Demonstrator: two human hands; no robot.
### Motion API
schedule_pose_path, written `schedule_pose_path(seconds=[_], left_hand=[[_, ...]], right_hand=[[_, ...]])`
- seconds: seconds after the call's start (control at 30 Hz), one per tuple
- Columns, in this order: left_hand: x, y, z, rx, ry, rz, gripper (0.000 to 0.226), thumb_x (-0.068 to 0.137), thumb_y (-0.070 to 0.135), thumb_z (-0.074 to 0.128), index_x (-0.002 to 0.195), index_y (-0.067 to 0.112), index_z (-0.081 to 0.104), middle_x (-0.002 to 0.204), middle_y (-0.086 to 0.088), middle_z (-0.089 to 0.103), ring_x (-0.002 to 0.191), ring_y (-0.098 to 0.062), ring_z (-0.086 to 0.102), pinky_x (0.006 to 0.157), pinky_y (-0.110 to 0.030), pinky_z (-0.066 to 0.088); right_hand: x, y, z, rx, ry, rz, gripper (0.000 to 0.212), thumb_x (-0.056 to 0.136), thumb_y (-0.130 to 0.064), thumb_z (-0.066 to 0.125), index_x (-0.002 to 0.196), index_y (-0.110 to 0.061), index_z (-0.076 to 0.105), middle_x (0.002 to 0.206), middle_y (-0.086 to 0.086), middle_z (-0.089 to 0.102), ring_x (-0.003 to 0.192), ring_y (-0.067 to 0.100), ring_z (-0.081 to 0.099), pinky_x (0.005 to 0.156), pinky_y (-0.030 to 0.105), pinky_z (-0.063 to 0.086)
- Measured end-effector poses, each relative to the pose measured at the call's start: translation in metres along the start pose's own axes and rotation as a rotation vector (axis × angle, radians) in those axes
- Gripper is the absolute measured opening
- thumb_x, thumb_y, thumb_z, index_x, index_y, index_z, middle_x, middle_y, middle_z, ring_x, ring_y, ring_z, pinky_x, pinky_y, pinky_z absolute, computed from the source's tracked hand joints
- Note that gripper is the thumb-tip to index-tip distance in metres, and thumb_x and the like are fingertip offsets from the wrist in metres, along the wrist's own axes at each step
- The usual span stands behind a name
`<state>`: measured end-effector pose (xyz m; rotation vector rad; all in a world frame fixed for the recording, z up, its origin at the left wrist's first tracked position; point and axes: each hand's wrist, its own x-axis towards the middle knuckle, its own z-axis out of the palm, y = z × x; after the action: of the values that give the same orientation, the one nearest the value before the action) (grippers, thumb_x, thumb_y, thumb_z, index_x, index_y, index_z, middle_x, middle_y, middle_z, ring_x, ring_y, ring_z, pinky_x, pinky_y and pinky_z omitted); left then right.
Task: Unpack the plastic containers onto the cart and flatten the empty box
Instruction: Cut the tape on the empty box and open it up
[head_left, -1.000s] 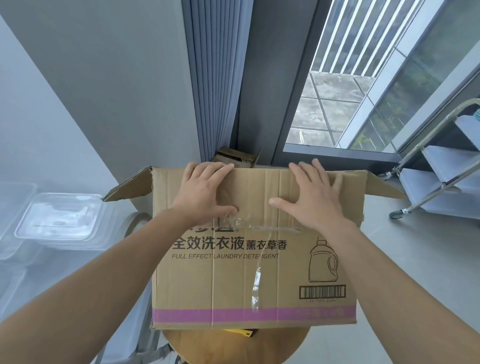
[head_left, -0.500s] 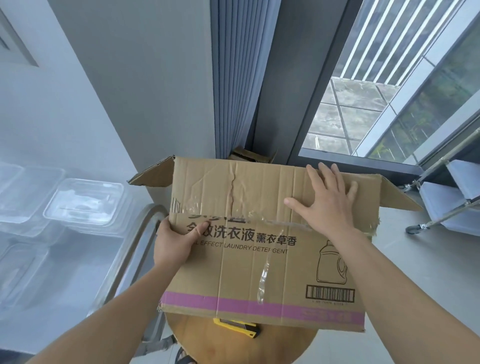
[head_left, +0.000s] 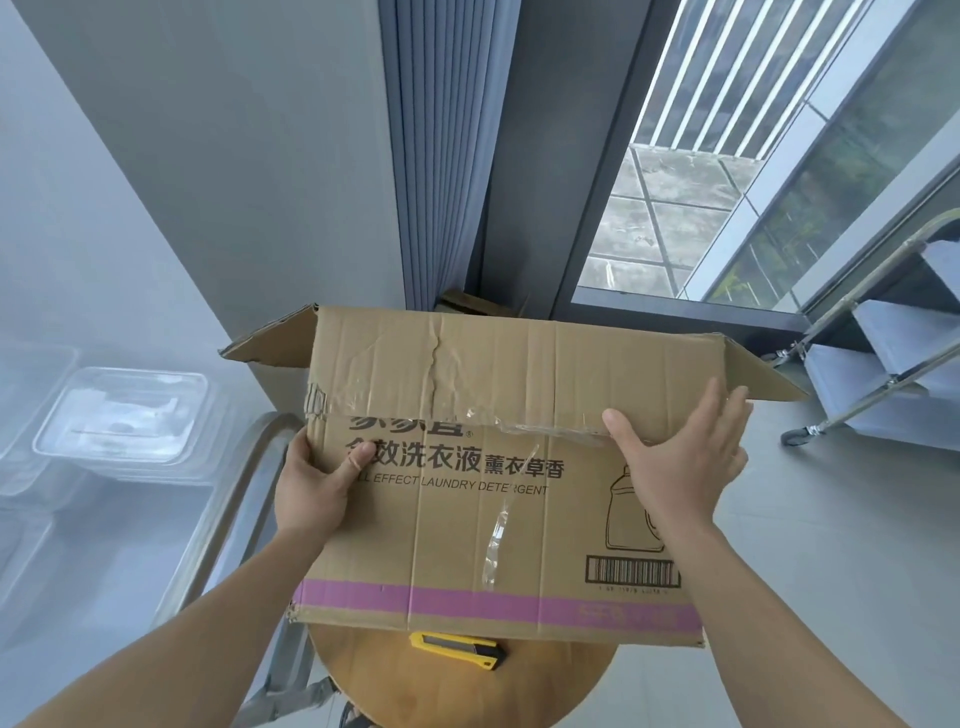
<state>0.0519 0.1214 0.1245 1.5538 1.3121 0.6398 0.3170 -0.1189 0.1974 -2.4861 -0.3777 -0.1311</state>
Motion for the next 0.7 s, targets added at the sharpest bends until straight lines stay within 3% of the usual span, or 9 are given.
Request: schedule_pose_path(seconds=[0.1, 0.33, 0.4, 0.53, 0.63, 0.7], left_hand=[[-0.001, 0.003, 0.0, 0.002, -0.012, 0.012, 0.096, 0.053, 0.079, 0.07, 0.13, 0.025, 0.051, 0.117, 0.006, 0.065, 0.109, -0.02, 0.061, 0.091, -0.041, 0.05], [0.002, 0.001, -0.002, 0.01, -0.024, 0.015, 0.1, 0.054, 0.081, 0.071, 0.133, 0.025, 0.05, 0.123, 0.004, 0.066, 0.114, -0.022, 0.061, 0.096, -0.047, 0.051], [0.002, 0.002, -0.003, 0.013, -0.028, 0.018, 0.097, 0.055, 0.08, 0.071, 0.133, 0.025, 0.051, 0.122, 0.004, 0.066, 0.112, -0.021, 0.062, 0.096, -0.046, 0.051], [0.002, 0.004, -0.002, -0.002, -0.031, 0.029, 0.093, 0.055, 0.078, 0.071, 0.13, 0.026, 0.053, 0.119, 0.005, 0.067, 0.109, -0.02, 0.063, 0.093, -0.043, 0.052], [0.005, 0.003, -0.001, 0.007, -0.037, 0.028, 0.094, 0.054, 0.08, 0.07, 0.129, 0.027, 0.053, 0.119, 0.005, 0.067, 0.11, -0.02, 0.062, 0.094, -0.046, 0.052], [0.007, 0.002, -0.001, -0.008, -0.044, 0.026, 0.09, 0.054, 0.079, 0.072, 0.126, 0.028, 0.054, 0.118, 0.006, 0.067, 0.109, -0.02, 0.063, 0.094, -0.047, 0.052]], right_hand=[[-0.005, 0.006, 0.003, 0.053, -0.014, 0.0, 0.112, 0.074, -0.069, 0.069, 0.157, -0.015, 0.017, 0.167, 0.007, -0.001, 0.154, 0.021, -0.006, 0.12, 0.057, 0.014], [-0.011, 0.015, 0.004, 0.029, -0.023, -0.074, 0.102, 0.077, -0.077, 0.054, 0.155, -0.018, 0.026, 0.167, 0.003, -0.003, 0.153, 0.02, -0.009, 0.12, 0.054, 0.015], [-0.013, 0.018, 0.005, 0.118, 0.032, -0.073, 0.097, 0.08, -0.07, 0.063, 0.154, -0.02, 0.026, 0.167, 0.002, -0.008, 0.153, 0.022, -0.007, 0.12, 0.053, 0.017], [-0.021, 0.03, 0.005, 0.412, 0.07, 0.112, 0.108, 0.079, -0.053, 0.077, 0.158, -0.023, 0.011, 0.167, -0.002, -0.006, 0.153, 0.018, 0.003, 0.119, 0.046, 0.023], [-0.026, 0.043, 0.007, 0.446, -0.024, 0.195, 0.113, 0.08, -0.054, 0.076, 0.159, -0.029, 0.0, 0.167, -0.002, 0.009, 0.152, 0.016, 0.017, 0.121, 0.044, 0.024], [-0.03, 0.051, 0.01, 0.427, -0.067, 0.304, 0.113, 0.077, -0.057, 0.077, 0.157, -0.03, 0.002, 0.164, 0.002, 0.022, 0.147, 0.022, 0.032, 0.115, 0.048, 0.033]])
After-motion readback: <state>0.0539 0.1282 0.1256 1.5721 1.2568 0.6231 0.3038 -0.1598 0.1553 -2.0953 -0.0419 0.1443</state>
